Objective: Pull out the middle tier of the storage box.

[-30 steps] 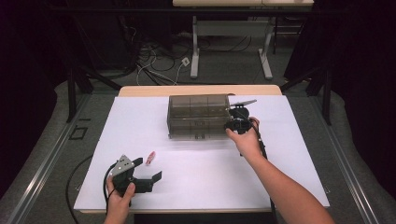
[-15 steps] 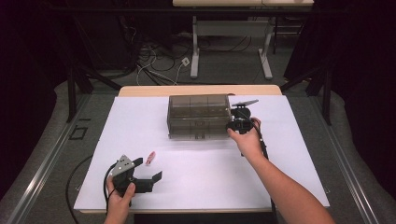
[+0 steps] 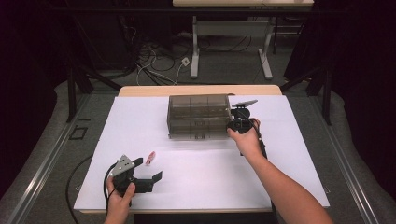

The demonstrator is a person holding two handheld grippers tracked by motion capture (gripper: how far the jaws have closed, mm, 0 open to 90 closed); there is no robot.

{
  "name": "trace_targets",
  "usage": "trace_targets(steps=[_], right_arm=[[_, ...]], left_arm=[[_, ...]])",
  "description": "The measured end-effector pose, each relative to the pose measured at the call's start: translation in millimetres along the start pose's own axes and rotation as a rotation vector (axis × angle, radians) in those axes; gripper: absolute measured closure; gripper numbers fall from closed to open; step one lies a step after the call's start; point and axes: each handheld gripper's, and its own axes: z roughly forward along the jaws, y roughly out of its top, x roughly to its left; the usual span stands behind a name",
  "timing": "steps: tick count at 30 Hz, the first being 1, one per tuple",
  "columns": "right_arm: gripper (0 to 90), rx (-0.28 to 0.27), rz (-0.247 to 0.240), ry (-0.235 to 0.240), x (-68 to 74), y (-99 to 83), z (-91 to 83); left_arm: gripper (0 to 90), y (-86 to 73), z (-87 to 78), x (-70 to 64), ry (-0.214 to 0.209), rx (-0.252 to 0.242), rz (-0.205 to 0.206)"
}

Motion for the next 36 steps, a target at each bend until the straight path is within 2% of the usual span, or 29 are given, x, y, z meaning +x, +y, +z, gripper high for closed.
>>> trace_targets(steps=[5,8,15,18,21,36], right_arm=[[83.6,0.006,0.004,-0.018,2.1,0.0,4.5],[84.8,0.005,-0.001,-0.025,2.2,0.0,5.2],[85.9,0.013,0.005,0.002,-1.6,0.8,4.0],[86.2,0.023,0.008,-0.007,-2.2,0.9,3.2],[86.2,0.02,0.003,0.003,-3.4,-2.2,1.3],[86.1,0.015,-0.009,0.028,-7.3,-11.7,-3.6]], left_arm=[[1.1,0.1,-0.6,0.9,0.005,0.0,0.01],[1.2,0.0,-0.3,0.3,0.001,-0.001,0.001],[1.2,0.0,-0.2,0.2,0.001,0.0,0.001],[1.2,0.1,-0.5,1.0,0.005,0.001,0.012],[1.2,0.0,-0.2,0.3,0.001,-0.001,0.002],[1.1,-0.2,0.6,0.4,0.001,0.003,0.004]])
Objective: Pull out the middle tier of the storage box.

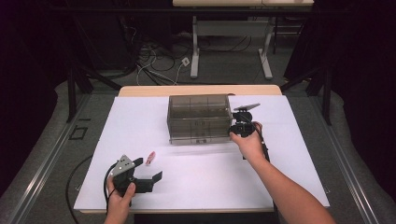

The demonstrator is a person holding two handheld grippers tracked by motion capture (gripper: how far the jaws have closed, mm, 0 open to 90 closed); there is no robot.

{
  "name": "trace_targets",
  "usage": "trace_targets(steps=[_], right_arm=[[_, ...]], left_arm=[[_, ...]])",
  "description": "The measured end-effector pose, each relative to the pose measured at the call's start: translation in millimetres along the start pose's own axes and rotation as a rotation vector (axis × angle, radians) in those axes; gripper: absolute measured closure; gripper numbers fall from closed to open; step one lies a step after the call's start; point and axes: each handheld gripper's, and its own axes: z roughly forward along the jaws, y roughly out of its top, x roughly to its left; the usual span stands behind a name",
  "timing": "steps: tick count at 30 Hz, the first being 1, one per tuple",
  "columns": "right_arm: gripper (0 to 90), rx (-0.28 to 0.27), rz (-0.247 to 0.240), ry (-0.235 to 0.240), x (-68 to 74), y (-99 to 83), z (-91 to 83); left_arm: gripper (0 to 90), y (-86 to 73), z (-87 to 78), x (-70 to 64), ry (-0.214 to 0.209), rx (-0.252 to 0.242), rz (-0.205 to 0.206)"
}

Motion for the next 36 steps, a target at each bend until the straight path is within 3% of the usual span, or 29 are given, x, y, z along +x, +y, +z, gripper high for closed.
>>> trace_targets(steps=[25,36], right_arm=[[85.8,-0.006,0.016,0.011,-0.4,-7.7,-0.5],[84.5,-0.009,0.014,0.041,-3.7,-8.9,-1.0]], left_arm=[[2.0,-0.3,0.5,0.7,0.001,0.005,-0.004],[2.0,-0.5,0.5,0.7,0.001,0.006,-0.007]])
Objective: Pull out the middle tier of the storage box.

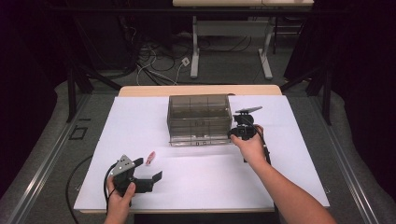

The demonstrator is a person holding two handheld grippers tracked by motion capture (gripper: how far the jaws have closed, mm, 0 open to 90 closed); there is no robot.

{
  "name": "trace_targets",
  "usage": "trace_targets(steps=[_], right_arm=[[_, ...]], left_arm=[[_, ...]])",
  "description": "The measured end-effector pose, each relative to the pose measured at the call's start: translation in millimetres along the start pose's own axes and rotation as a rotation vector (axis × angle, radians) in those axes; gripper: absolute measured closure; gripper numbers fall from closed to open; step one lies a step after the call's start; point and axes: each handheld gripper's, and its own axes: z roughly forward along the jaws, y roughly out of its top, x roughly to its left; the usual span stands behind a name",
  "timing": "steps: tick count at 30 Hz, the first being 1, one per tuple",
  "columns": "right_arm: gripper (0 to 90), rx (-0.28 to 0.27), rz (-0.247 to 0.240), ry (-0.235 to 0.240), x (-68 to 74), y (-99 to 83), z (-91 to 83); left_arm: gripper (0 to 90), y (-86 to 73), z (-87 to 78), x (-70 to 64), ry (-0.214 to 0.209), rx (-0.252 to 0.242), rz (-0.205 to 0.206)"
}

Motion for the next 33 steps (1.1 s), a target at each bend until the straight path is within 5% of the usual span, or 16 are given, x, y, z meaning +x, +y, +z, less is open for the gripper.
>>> trace_targets(steps=[19,33], right_arm=[[66.9,-0.077,-0.052,0.066,3.7,-8.4,-12.5],[61.9,-0.102,-0.08,0.083,2.2,-15.0,-19.7]], left_arm=[[2.0,0.0,-0.1,-0.1,0.0,-0.001,0.0],[2.0,-0.1,0.1,-0.1,0.0,0.002,0.0]])
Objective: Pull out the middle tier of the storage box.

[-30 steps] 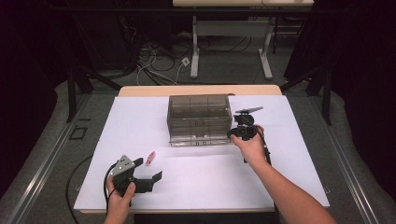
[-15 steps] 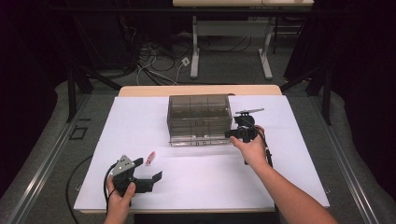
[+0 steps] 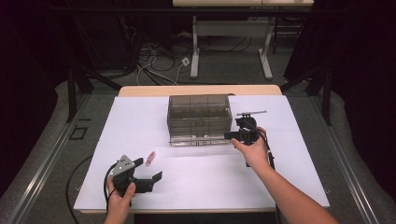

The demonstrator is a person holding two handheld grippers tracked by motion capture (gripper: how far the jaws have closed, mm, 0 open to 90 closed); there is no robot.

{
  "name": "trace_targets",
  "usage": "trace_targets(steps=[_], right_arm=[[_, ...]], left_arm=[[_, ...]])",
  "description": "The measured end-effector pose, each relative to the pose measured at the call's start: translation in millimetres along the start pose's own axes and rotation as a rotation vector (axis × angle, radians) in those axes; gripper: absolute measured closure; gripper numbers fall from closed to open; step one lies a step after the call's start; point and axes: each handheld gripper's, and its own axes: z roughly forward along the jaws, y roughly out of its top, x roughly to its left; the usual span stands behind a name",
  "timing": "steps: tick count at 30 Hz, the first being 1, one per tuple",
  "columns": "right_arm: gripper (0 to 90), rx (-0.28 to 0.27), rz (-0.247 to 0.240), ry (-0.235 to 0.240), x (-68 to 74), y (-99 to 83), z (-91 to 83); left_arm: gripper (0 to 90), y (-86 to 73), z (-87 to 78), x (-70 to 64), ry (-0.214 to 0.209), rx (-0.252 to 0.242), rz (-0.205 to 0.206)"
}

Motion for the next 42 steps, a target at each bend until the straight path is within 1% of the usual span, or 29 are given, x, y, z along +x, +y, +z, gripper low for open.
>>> trace_targets(steps=[1,3,8,10,11,12,13,15,16,20,22,23,24,25,27,28,30,31,36,39,40,42], right_arm=[[60.9,-0.013,-0.009,0.005,-0.4,-1.1,-0.7],[60.3,-0.014,-0.016,0.009,-0.7,-1.4,-1.7],[56.6,-0.051,-0.041,0.029,0.0,-5.2,-3.9],[56.3,-0.054,-0.045,0.035,-0.4,-5.9,-4.2],[56.1,-0.054,-0.037,0.041,0.1,-6.8,-4.7],[55.8,-0.059,-0.045,0.05,-0.7,-8.2,-4.7],[55.7,-0.061,-0.043,0.054,-0.5,-9.0,-5.1],[55.7,-0.06,-0.045,0.056,-0.6,-9.9,-5.5],[55.0,-0.072,-0.058,0.054,-1.0,-11.9,-6.2],[54.5,-0.093,-0.06,0.056,-1.7,-15.5,-7.8],[54.5,-0.095,-0.059,0.055,-1.9,-16.4,-8.5],[54.5,-0.106,-0.065,0.058,-2.7,-18.0,-9.1],[54.5,-0.106,-0.065,0.058,-2.7,-18.0,-9.1],[54.5,-0.116,-0.075,0.053,-3.6,-19.5,-9.6],[54.5,-0.119,-0.078,0.055,-3.5,-20.3,-10.2],[54.5,-0.118,-0.077,0.066,-2.9,-21.8,-10.8],[54.4,-0.113,-0.083,0.068,-3.3,-23.4,-11.1],[54.2,-0.112,-0.084,0.076,-3.4,-24.6,-11.2],[54.1,-0.114,-0.091,0.085,-5.0,-28.9,-10.9],[54.2,-0.122,-0.094,0.089,-5.6,-30.3,-12.0],[54.4,-0.135,-0.092,0.09,-5.6,-31.9,-14.1],[54.4,-0.142,-0.088,0.093,-5.6,-33.1,-16.0]], left_arm=[[2.0,0.0,0.1,0.2,0.0,0.001,0.001],[2.0,0.0,0.3,0.0,-0.001,0.001,0.0],[2.0,0.0,0.8,-0.3,0.001,0.003,0.004],[2.0,-0.1,0.8,-0.2,-0.001,0.004,0.003],[2.0,-0.2,0.9,-0.2,-0.001,0.004,0.002],[2.0,-0.3,1.1,-0.3,0.0,0.003,0.0],[2.0,-0.2,1.1,-0.2,-0.001,0.003,0.001],[2.0,-0.2,1.1,-0.4,-0.001,0.004,0.003],[2.0,-0.3,1.2,-0.6,-0.002,0.005,0.003],[2.0,-0.3,1.3,-0.5,-0.001,0.006,0.001],[2.0,-0.3,1.2,-0.4,0.001,0.006,0.004],[2.0,-0.3,1.4,-0.5,-0.002,0.008,0.003],[2.0,-0.3,1.4,-0.5,-0.002,0.008,0.003],[2.0,-0.3,1.5,-0.6,-0.002,0.008,0.002],[2.1,-0.4,1.9,-0.8,-0.002,0.009,0.002],[2.1,-0.4,2.2,-1.0,-0.003,0.009,0.002],[2.2,-0.4,2.4,-1.0,-0.004,0.01,0.004],[2.2,-0.4,2.3,-1.0,-0.002,0.011,0.007],[2.2,-0.5,2.4,-1.1,-0.003,0.01,0.002],[2.2,-0.6,2.3,-1.0,-0.002,0.009,0.002],[2.2,-0.6,2.4,-0.9,-0.002,0.009,0.001],[2.2,-0.7,2.6,-0.9,-0.002,0.01,0.0]])
